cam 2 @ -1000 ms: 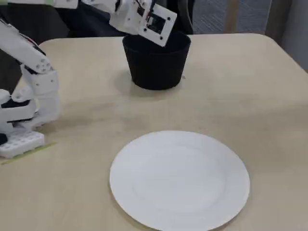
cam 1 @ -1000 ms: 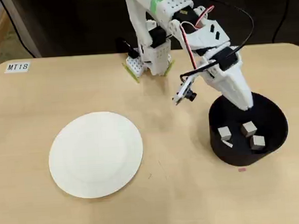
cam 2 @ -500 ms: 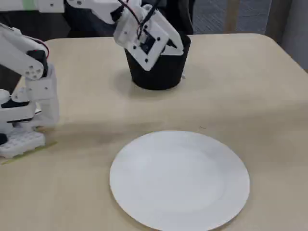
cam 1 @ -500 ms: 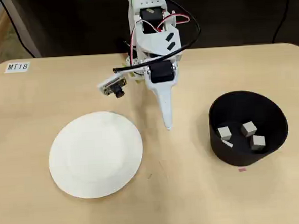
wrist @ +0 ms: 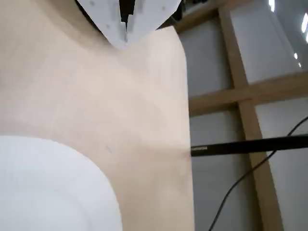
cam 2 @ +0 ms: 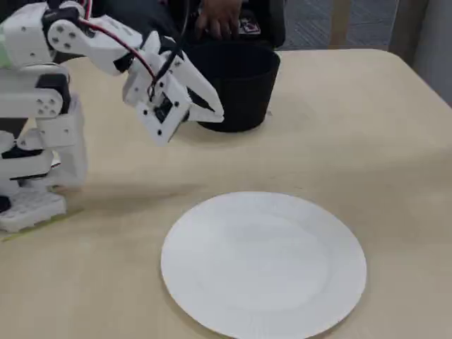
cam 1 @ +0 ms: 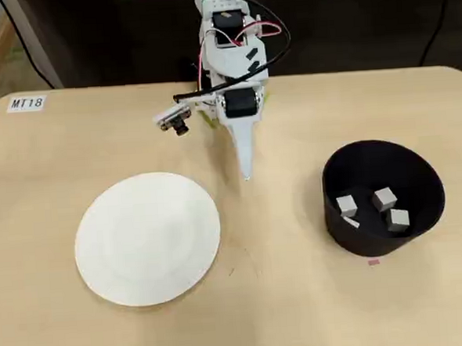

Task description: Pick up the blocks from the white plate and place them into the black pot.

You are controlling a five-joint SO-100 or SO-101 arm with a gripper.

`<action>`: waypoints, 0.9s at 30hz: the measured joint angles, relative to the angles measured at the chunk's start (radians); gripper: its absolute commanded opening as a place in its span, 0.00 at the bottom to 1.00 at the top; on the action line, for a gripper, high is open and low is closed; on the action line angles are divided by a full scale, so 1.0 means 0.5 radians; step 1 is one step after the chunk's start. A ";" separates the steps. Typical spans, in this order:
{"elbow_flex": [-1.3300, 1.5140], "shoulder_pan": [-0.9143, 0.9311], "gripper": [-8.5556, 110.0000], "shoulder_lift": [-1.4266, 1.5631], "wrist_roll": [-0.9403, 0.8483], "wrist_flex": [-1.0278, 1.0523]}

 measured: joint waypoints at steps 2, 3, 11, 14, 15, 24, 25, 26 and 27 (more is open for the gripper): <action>0.080 0.003 0.05 0.163 0.000 0.098; 0.117 0.003 0.05 0.239 0.000 0.150; 0.218 -0.028 0.05 0.337 -0.055 0.258; 0.276 -0.009 0.05 0.337 -0.049 0.258; 0.291 -0.009 0.05 0.337 -0.046 0.258; 0.334 -0.009 0.05 0.337 -0.043 0.267; 0.334 -0.006 0.05 0.337 -0.043 0.267; 0.334 -0.006 0.05 0.337 -0.043 0.267; 0.334 -0.006 0.06 0.337 -0.043 0.267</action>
